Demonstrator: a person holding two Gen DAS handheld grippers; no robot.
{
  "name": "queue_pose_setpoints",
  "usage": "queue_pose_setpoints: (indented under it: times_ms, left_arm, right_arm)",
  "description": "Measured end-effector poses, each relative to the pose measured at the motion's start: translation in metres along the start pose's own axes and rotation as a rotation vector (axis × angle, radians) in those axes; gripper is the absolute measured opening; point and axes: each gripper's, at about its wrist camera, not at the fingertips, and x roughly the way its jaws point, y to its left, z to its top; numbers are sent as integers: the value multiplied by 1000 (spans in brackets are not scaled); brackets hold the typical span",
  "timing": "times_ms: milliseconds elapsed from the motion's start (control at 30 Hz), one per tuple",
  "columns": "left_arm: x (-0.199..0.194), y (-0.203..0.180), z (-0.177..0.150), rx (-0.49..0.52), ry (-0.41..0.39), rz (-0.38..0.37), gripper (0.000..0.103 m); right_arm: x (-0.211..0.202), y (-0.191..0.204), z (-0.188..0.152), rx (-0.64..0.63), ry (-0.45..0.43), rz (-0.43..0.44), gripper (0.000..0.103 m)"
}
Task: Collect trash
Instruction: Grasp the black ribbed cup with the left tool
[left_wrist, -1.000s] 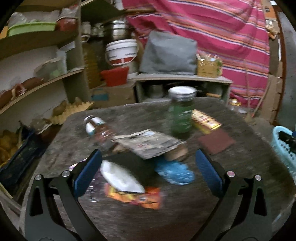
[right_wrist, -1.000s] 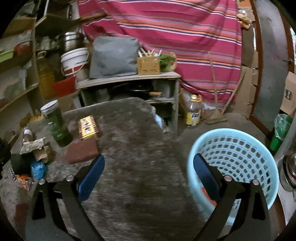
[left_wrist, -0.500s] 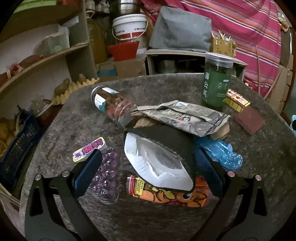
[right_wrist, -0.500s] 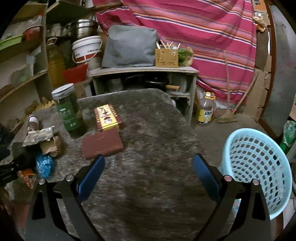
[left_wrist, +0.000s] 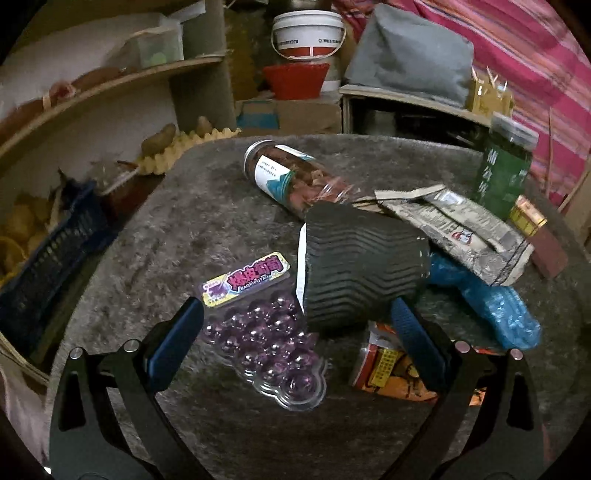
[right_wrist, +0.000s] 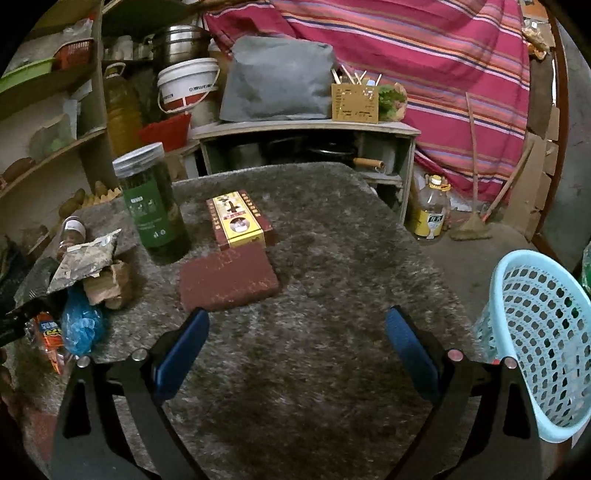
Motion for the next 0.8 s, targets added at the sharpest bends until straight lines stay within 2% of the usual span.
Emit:
queue_pose_setpoints:
  times_ms: [133,233,433,500,533,800]
  left_arm:
    - [-4,-9,1,27,-23,-39,98]
    - [4,-23,6,39,-3,-63,98]
    - [17,-41,13,67,19,-65,97]
    - [18,-41,13,64,23,-75,86]
    - [18,-40,13,64,28,-80,72]
    - [3,-27,11,45,-11,-71,70]
  right_arm:
    - [4,-3,0,14,14,11,94]
    - [5,-4,0,15,16,12,94]
    - [6,-2,0,-6,12,8,94]
    - [5,-1,0,-11,11,8,94]
    - [5,0,0,-14,10,8,94]
    - [-7,18,1,-34,-3,23,94]
